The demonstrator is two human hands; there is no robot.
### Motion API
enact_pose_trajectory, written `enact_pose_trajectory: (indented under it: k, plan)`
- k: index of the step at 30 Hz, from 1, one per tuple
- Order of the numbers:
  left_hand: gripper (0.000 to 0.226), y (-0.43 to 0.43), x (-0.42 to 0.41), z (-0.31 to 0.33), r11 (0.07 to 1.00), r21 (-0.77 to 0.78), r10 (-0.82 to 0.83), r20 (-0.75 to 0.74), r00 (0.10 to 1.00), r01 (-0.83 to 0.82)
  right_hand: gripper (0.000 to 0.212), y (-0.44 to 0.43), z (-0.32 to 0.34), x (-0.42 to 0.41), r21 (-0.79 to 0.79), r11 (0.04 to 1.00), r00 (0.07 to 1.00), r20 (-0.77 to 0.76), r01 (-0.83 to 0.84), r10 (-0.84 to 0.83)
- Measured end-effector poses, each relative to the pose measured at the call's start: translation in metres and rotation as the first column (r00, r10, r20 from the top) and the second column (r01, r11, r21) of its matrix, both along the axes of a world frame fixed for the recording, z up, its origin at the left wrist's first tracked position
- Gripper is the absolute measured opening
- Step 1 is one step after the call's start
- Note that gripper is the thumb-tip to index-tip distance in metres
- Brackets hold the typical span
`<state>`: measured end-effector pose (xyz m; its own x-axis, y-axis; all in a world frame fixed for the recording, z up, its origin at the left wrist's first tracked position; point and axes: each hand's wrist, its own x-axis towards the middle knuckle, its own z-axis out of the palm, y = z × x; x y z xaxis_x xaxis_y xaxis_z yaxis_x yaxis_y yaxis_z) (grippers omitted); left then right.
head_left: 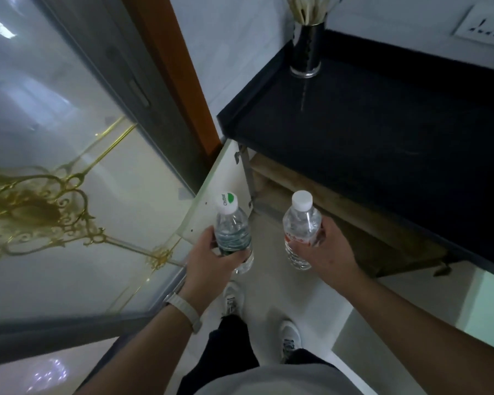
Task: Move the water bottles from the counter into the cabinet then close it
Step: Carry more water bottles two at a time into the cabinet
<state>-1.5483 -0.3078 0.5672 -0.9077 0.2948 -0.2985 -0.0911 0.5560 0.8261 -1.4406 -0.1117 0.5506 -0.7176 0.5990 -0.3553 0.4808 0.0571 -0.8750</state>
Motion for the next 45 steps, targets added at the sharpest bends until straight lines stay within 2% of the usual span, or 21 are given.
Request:
enact_pose_trajectory:
  k: [10,17,26,35,41,45]
  plan:
    - [0.047,0.045,-0.094,-0.043,0.948,0.104,-0.312,0.114,0.943,0.301,0.052,0.007,-0.002,-0.044,0.126,0.975,0.962,0.184,0.182,-0.204]
    - [0.044,0.063,-0.146,-0.067,0.914,0.152,-0.397,0.144,0.907,0.376,0.055,0.006,-0.013,-0.087,0.163,0.947,0.918,0.249,0.275,-0.31]
    - [0.045,0.086,-0.158,-0.109,0.921,0.135,-0.384,0.169,0.907,0.365,0.053,0.011,-0.065,-0.093,0.07,0.935,0.898,0.261,0.348,-0.354]
    - [0.048,0.121,-0.132,-0.193,0.945,0.083,-0.325,0.161,0.932,0.315,0.056,0.043,-0.162,-0.073,0.055,0.946,0.907,0.273,0.319,-0.322]
    - [0.048,0.142,-0.118,-0.283,0.933,0.078,-0.358,0.16,0.92,0.35,0.054,0.066,-0.245,-0.066,0.065,0.94,0.915,0.215,0.336,-0.342]
    - [0.049,0.167,-0.12,-0.355,0.922,0.138,-0.378,0.131,0.916,0.361,0.052,0.086,-0.315,-0.067,0.052,0.924,0.914,0.134,0.38,-0.383]
